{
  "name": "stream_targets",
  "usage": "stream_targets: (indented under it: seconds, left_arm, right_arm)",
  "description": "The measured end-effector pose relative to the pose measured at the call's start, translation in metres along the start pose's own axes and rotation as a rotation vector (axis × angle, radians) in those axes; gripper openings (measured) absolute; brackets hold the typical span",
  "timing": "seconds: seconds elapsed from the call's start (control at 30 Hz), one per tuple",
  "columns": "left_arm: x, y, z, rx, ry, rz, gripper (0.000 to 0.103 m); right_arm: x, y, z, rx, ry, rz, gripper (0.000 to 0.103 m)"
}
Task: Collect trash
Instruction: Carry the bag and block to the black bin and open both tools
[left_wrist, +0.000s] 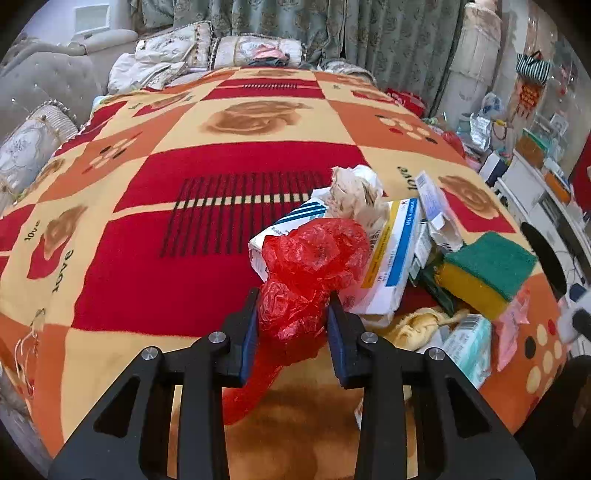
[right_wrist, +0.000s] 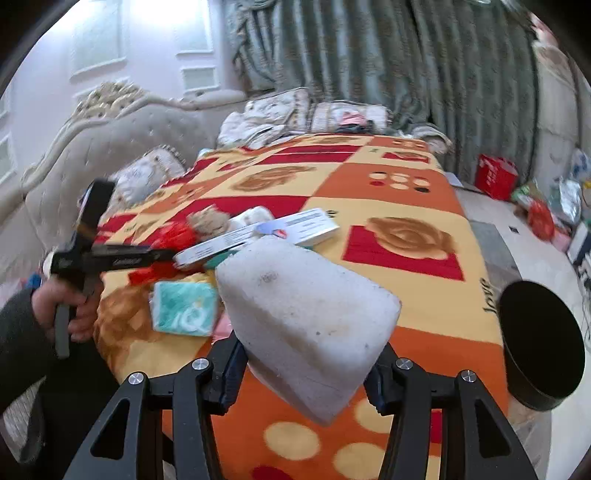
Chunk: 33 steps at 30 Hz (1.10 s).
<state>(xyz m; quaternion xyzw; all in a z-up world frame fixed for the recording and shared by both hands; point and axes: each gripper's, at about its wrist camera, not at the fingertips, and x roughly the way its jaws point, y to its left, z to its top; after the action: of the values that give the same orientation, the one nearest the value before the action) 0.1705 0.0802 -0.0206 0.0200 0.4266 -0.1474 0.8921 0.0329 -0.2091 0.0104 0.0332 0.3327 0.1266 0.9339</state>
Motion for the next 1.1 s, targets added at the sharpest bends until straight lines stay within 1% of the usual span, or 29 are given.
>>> stream_targets:
  seconds: [0.17,0.27,0.33,0.4,0.47,0.53,0.6,0.67,0.8,0.87,0.9,0.93,0.97,1.03,1.1]
  left_arm:
    - [-0.035,-0.003,-0.007,-0.005,-0.044,-0.017,0.029]
    - [-0.059,-0.005,-0.005,-0.017,-0.081,-0.004,0.029]
    - [-0.068,-0.008,0.0,-0.024,-0.1,0.008,0.029]
    - [-0.076,-0.017,0.007,-0.027,-0.119,0.014,0.029]
    - [-0.079,-0.034,0.017,-0.02,-0.134,0.018,0.029]
    - [-0.078,-0.052,0.027,-0.004,-0.139,0.001,0.029]
    - [-0.073,-0.078,0.038,0.017,-0.142,-0.02,0.029]
    - [-0.063,-0.11,0.049,0.033,-0.13,-0.066,0.029]
    - [-0.039,-0.176,0.066,0.093,-0.094,-0.153,0.029]
    - [-0.022,-0.22,0.07,0.156,-0.065,-0.201,0.029]
    - [-0.019,-0.233,0.071,0.172,-0.056,-0.22,0.029]
    - [-0.009,-0.258,0.071,0.204,-0.035,-0.252,0.029]
    - [-0.003,-0.273,0.072,0.226,-0.022,-0.269,0.029]
    - [0.01,-0.305,0.072,0.271,0.001,-0.299,0.029]
    - [0.025,-0.337,0.075,0.306,0.025,-0.335,0.029]
  right_arm:
    - [-0.008,-0.023,-0.002,0.079,-0.021,-0.003,0.052]
    - [-0.013,-0.033,-0.002,0.107,-0.034,0.002,0.052]
    - [-0.016,-0.042,-0.002,0.13,-0.041,0.007,0.052]
    - [-0.018,-0.051,-0.001,0.145,-0.047,0.016,0.052]
    - [-0.02,-0.061,0.0,0.156,-0.049,0.025,0.052]
    - [-0.022,-0.074,0.001,0.177,-0.047,0.024,0.052]
    - [-0.026,-0.087,0.001,0.201,-0.051,0.015,0.052]
    - [-0.03,-0.102,0.0,0.226,-0.062,-0.012,0.052]
    - [-0.039,-0.144,0.003,0.286,-0.078,-0.139,0.053]
    - [-0.041,-0.172,0.002,0.333,-0.082,-0.208,0.053]
    - [-0.043,-0.184,0.002,0.352,-0.087,-0.236,0.053]
    - [-0.044,-0.198,0.001,0.373,-0.093,-0.271,0.053]
    - [-0.043,-0.211,-0.001,0.388,-0.092,-0.301,0.053]
    - [-0.041,-0.234,-0.005,0.413,-0.084,-0.339,0.053]
    - [-0.037,-0.256,-0.01,0.458,-0.077,-0.343,0.053]
